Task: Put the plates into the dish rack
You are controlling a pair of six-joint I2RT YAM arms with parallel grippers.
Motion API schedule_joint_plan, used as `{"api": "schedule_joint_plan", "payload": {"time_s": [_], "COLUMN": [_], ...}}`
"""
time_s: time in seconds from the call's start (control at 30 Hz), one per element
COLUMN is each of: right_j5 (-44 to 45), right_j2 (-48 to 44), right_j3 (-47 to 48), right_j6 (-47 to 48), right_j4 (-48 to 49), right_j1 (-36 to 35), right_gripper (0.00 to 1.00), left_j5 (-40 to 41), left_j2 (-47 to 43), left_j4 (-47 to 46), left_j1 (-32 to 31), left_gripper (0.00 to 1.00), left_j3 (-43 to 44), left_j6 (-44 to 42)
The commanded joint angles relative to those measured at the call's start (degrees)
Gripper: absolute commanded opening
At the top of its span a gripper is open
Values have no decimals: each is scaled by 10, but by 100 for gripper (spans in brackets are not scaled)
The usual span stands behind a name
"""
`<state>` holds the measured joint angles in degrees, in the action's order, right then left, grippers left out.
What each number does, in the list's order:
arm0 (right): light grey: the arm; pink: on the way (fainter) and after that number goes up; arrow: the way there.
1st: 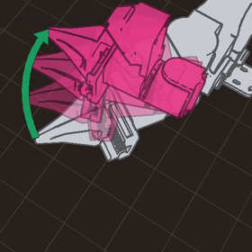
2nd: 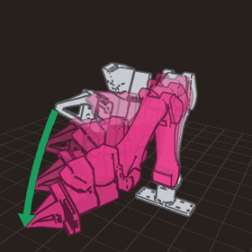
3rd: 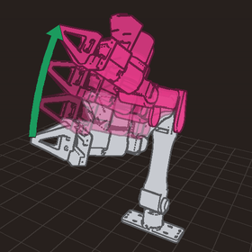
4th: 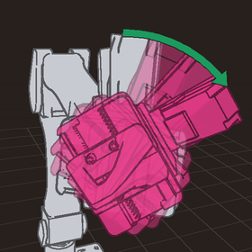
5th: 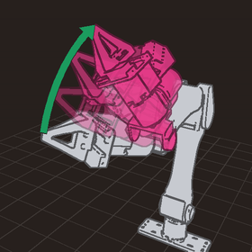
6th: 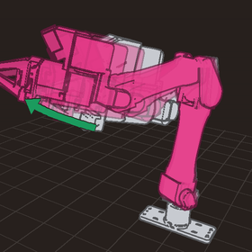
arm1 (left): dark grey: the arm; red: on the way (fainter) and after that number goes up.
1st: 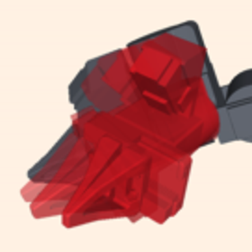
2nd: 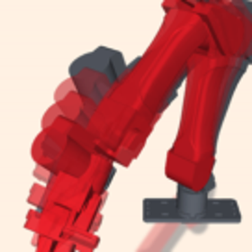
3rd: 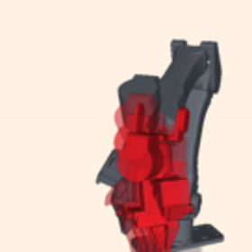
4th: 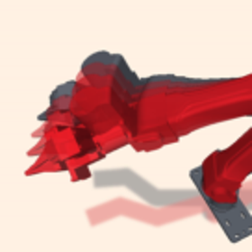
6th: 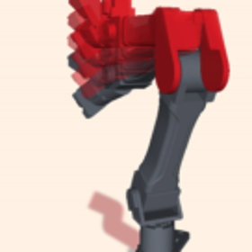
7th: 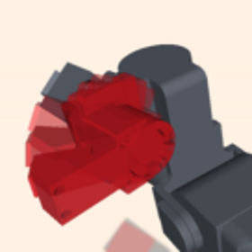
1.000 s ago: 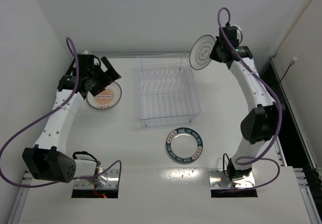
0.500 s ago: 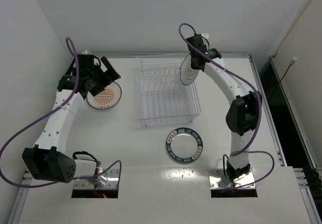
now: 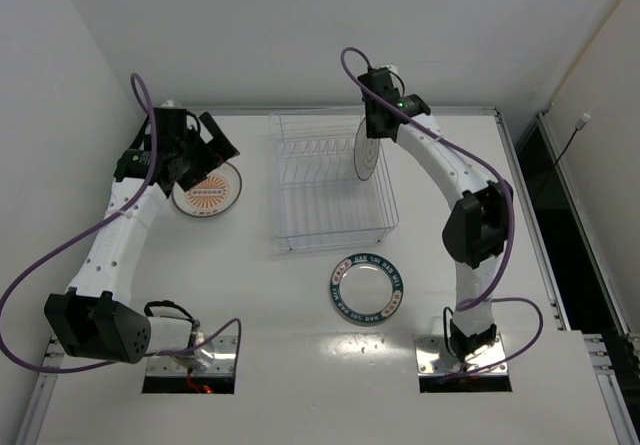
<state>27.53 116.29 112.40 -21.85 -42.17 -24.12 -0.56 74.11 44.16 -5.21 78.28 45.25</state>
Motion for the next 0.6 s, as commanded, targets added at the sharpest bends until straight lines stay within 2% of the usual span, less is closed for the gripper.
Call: {"api": "schedule_joint_plan", "payload": {"time_s": [0.0,0.23,0.3,0.33,0.37,0.43,0.47,0.5,0.53,0.57], "right_j5": [-38,-73,-134,-167,-245,-330,-402,-432,-462,-509], "right_j2": [-26,-220,-271,-330,-365,-440,-510,-537,-558,-573], "right_j3": [33,-113,-189,-271,-321,-433,-541,-586,-658,-683], "right_j6": [-8,-41,-83,-96,-107,-120,-125,-130,-130,-130], "right_j4": [-31,-60,-78,-78,-71,-7,16,30,49,55], "right_j1": [-5,35,64,78,92,134,146,158,176,187], "right_gripper": [26,36,41,46,46,48,59,63,63,64], "left_j5": [5,5,-1,-1,-1,-7,-7,-12,-12,-17], "left_j2": [-21,-21,-21,-21,-21,-15,-10,-10,-10,-3], "left_j4": [-6,-6,-6,-6,-11,-11,-11,-11,-11,-11], "left_j1": [-4,-4,-4,-4,-4,-4,-4,-4,-4,-4], "left_gripper": [100,100,100,100,100,100,100,100,100,100], "left_j3": [11,-1,-1,-1,-1,-1,-1,-1,-1,-1], "left_j6": [-6,-6,-1,-1,-1,-1,4,4,4,4]}}
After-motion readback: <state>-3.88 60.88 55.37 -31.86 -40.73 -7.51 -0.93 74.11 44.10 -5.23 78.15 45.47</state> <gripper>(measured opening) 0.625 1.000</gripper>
